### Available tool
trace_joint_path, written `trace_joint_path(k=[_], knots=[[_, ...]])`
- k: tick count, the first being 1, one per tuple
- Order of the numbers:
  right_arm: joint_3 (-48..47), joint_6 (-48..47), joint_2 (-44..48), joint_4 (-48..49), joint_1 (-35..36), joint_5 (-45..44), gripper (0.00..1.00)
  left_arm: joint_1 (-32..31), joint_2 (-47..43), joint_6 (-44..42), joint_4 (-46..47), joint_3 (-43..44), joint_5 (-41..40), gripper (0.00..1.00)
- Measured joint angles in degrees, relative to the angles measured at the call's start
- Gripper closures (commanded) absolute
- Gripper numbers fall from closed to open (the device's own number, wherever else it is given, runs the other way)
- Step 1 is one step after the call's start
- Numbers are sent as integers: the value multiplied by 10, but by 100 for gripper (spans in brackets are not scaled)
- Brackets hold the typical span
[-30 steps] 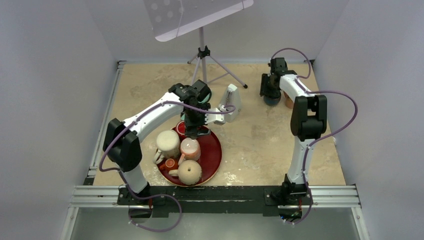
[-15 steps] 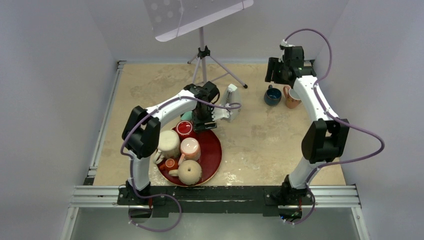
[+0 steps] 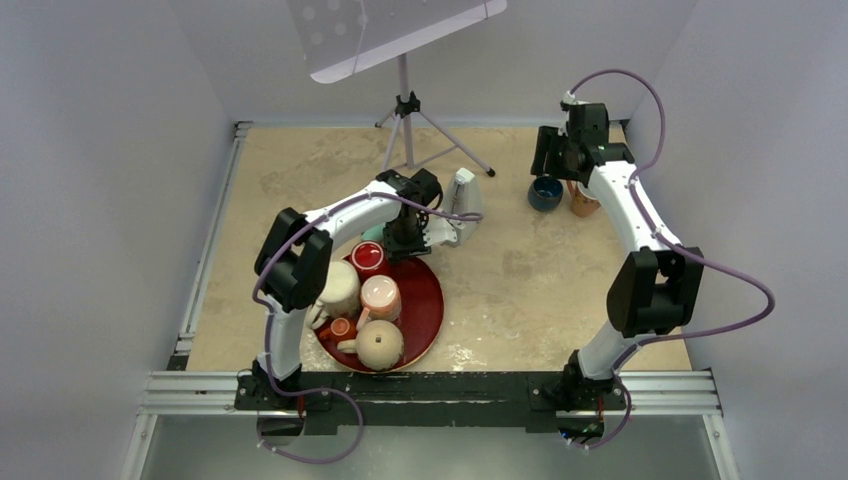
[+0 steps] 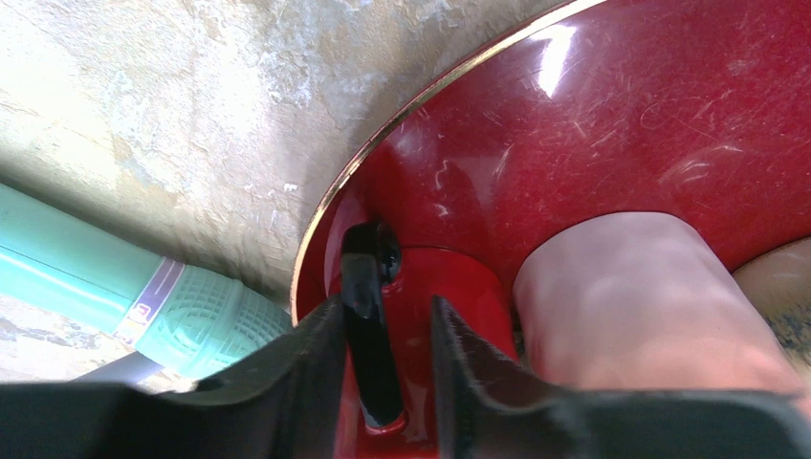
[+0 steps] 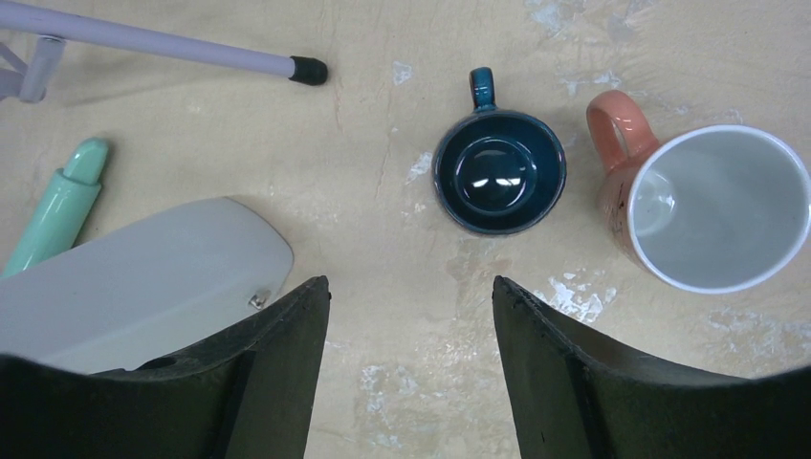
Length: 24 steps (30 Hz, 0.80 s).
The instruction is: Turn the mug right side up
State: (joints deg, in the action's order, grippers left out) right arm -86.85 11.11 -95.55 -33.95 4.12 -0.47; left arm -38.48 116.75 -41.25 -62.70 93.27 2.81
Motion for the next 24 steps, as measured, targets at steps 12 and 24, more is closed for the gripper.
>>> trace_joint_path(k=[12, 24], knots=[[20, 7, 93, 3, 2, 16, 34, 4, 3, 36, -44, 44, 56, 100], [275, 74, 306, 204, 167, 259, 1, 63, -78, 240, -54, 149, 254, 100]])
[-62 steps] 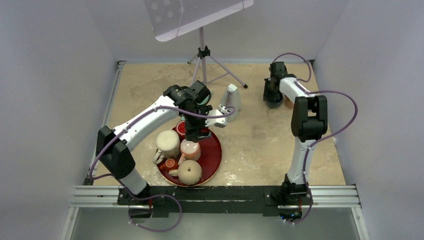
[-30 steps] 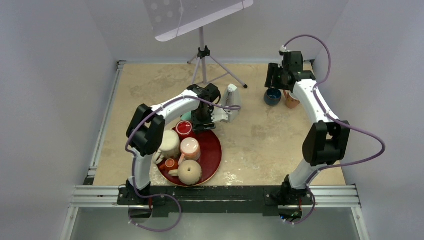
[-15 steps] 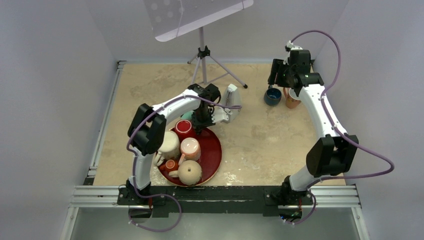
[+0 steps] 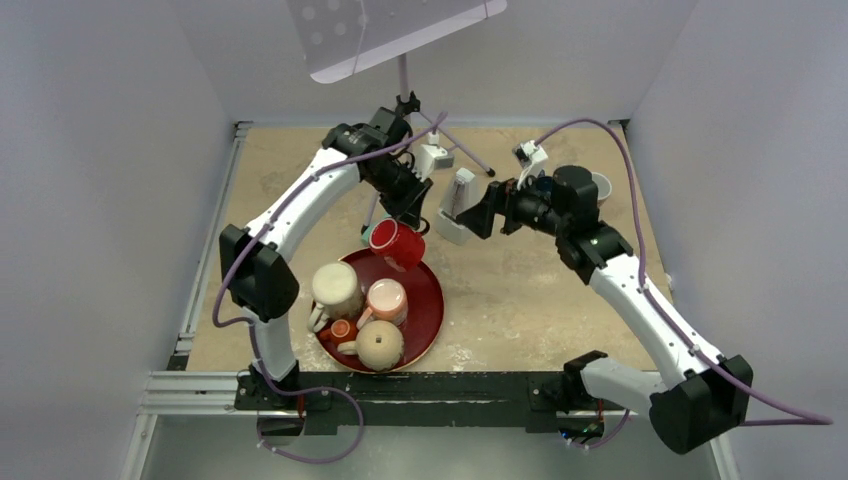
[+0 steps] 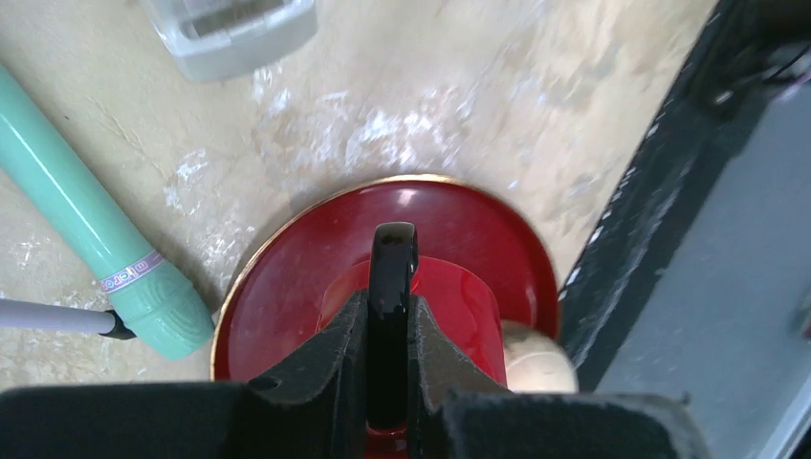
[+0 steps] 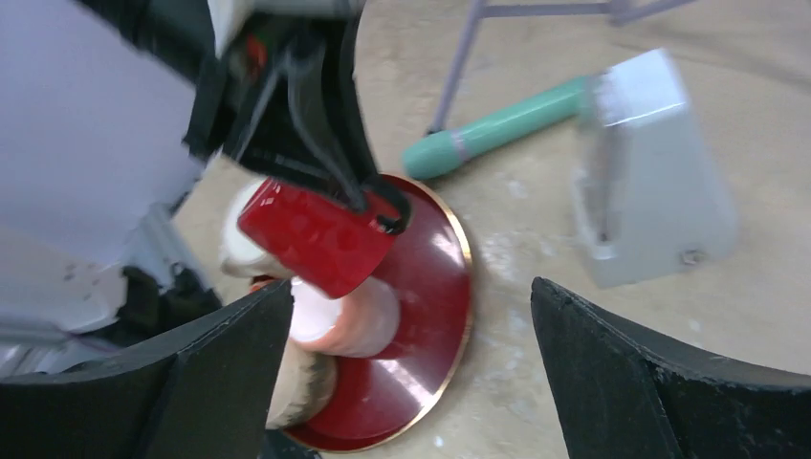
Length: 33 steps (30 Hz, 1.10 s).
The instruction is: Turn the mug right side up
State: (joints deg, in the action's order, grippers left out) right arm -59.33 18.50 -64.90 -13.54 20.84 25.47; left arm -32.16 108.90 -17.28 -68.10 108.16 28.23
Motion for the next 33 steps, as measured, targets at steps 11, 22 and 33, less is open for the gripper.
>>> trace_joint_path(k=[11, 22, 33], knots=[[242, 220, 64, 353, 12, 138, 10, 13, -61, 196, 83, 49, 88, 100], [261, 420, -31, 669, 47, 195, 53, 11, -60, 354, 202, 47, 134, 100], [158, 346, 21, 461, 60, 169, 100, 17, -63, 360, 239, 46, 151, 16]])
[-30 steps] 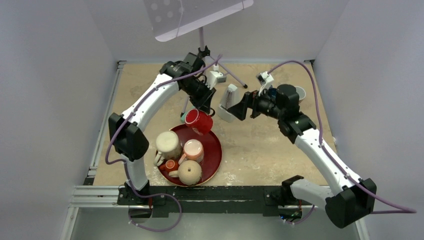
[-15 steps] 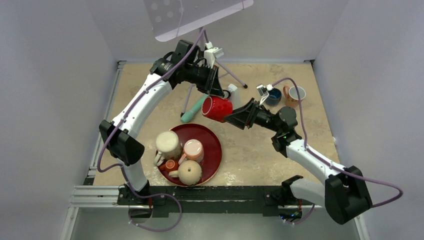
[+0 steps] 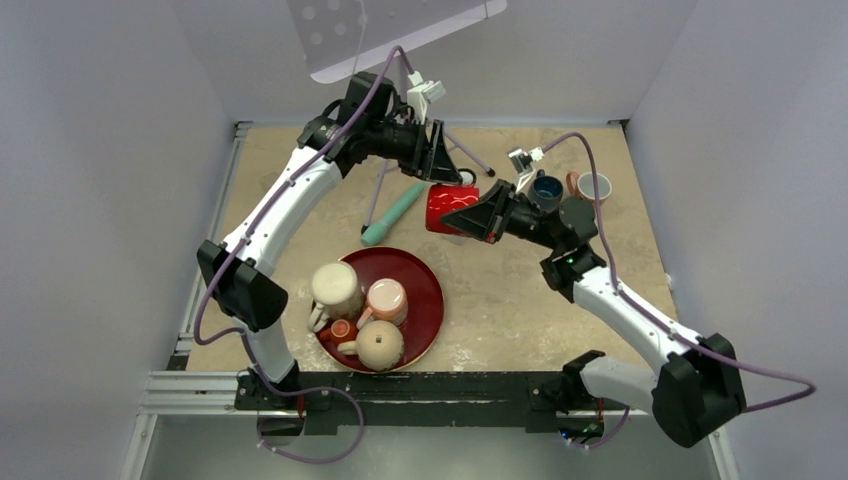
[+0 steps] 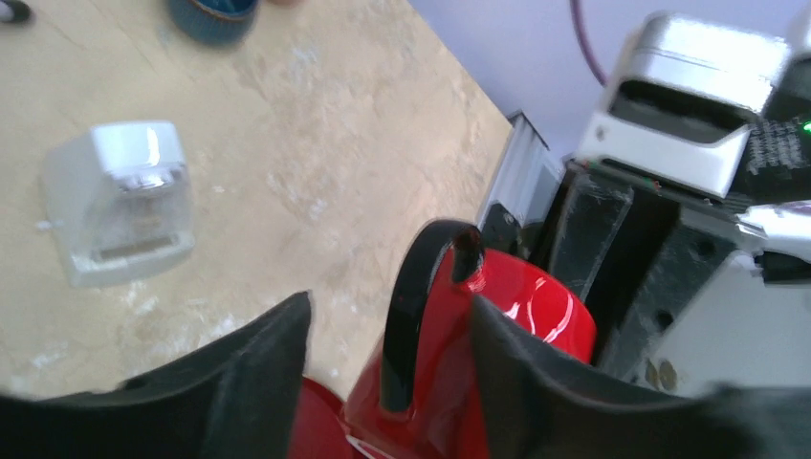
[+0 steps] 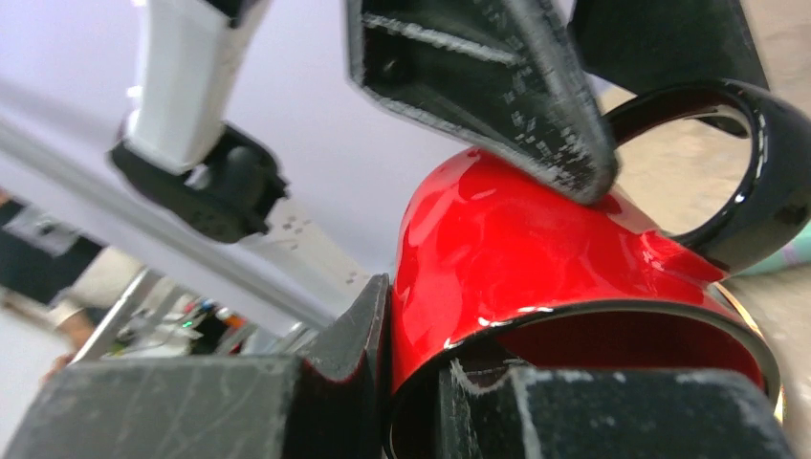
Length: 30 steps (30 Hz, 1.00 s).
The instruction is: Turn the mug right side up
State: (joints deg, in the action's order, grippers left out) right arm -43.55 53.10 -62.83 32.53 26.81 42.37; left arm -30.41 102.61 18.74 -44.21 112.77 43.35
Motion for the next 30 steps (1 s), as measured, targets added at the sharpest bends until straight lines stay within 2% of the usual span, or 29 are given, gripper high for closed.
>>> trace_joint_path(k=[2, 6, 9, 12, 15, 20, 25, 30], knots=[[-39, -60, 18, -138, 1, -38, 100, 1, 0, -23, -15, 6, -19, 9], [-150, -172, 16, -395, -17, -156, 100, 1, 0, -80, -64, 37, -76, 5], [-231, -238, -4, -540, -48, -255, 100, 1, 0, -126, -95, 70, -127, 5], [-289, -294, -42, -646, -87, -325, 100, 1, -4, -181, -116, 85, -165, 5], [-336, -342, -108, -720, -117, -371, 100, 1, -12, -265, -157, 86, -183, 10], [-421, -408, -273, -770, -128, -408, 100, 0, -26, -397, -221, 53, -216, 22], [-490, -443, -418, -779, -126, -403, 100, 0, -43, -477, -268, -19, -255, 24], [-532, -453, -491, -787, -126, -396, 100, 0, -56, -512, -300, -85, -261, 23]])
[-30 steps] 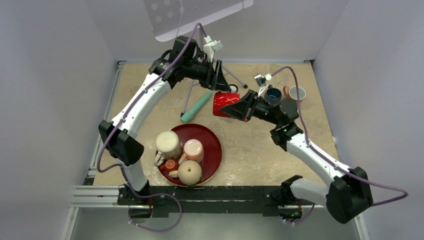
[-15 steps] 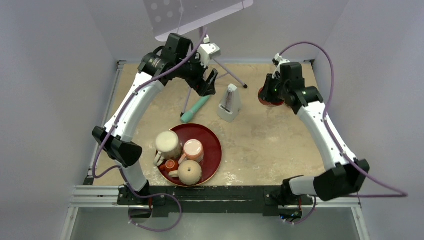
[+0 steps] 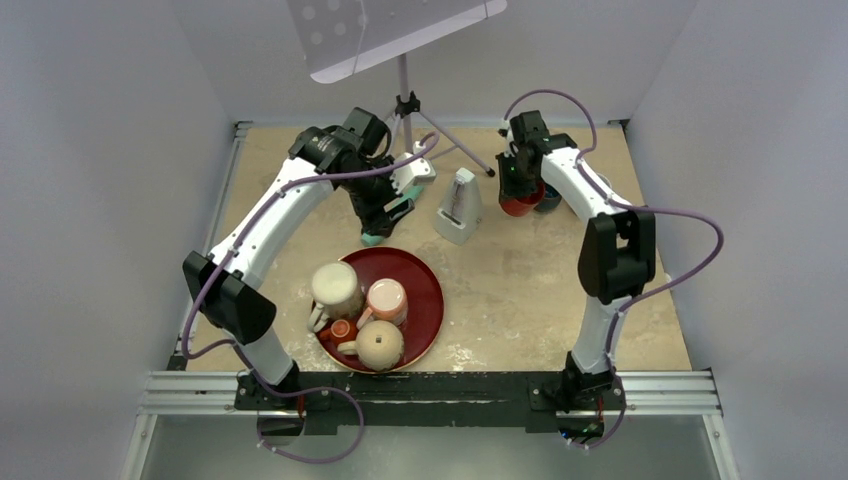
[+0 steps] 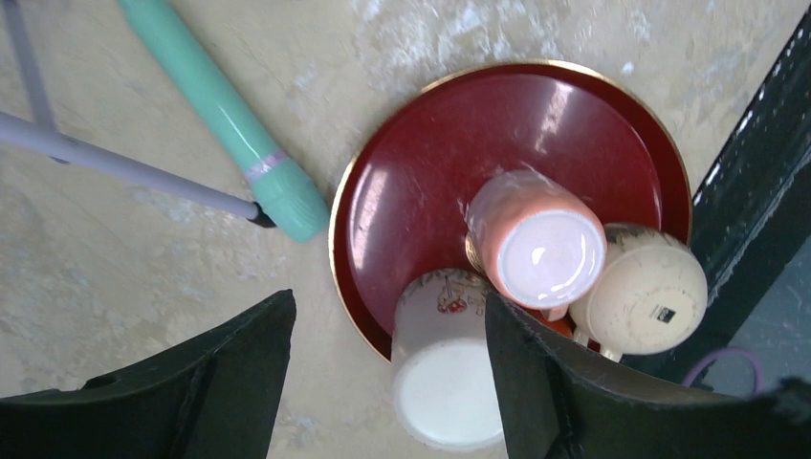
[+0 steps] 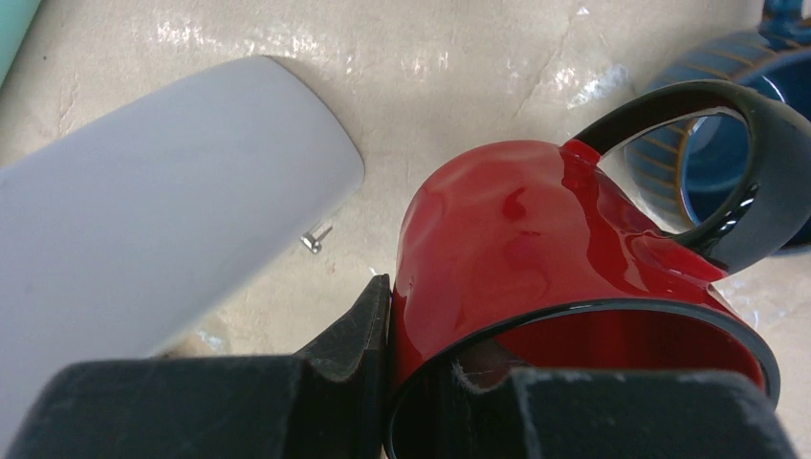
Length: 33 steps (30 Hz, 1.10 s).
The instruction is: Turn the mug right side up
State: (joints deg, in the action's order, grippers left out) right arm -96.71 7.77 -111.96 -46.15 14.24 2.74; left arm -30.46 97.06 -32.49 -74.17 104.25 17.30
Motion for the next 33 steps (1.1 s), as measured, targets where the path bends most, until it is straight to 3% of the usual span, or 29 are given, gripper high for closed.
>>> trace_joint_path(k=[13, 19, 21, 25, 29, 33], knots=[[-56, -3, -117, 12, 0, 8, 100, -4, -28, -12, -9, -49, 31, 22], [-75, 0, -124, 13, 1, -4, 59, -9, -33, -19, -9, -66, 30, 17], [-81, 1, -124, 12, 1, -6, 52, -13, -34, -25, -11, -76, 30, 16], [-89, 1, -120, 14, 1, -16, 47, -22, -41, -24, -16, -104, 31, 20], [-89, 4, -98, 8, 1, -37, 43, -26, -73, 36, 7, -158, 40, 26], [-67, 12, -29, 12, 1, -61, 41, -30, -132, 95, 25, -241, 43, 22]])
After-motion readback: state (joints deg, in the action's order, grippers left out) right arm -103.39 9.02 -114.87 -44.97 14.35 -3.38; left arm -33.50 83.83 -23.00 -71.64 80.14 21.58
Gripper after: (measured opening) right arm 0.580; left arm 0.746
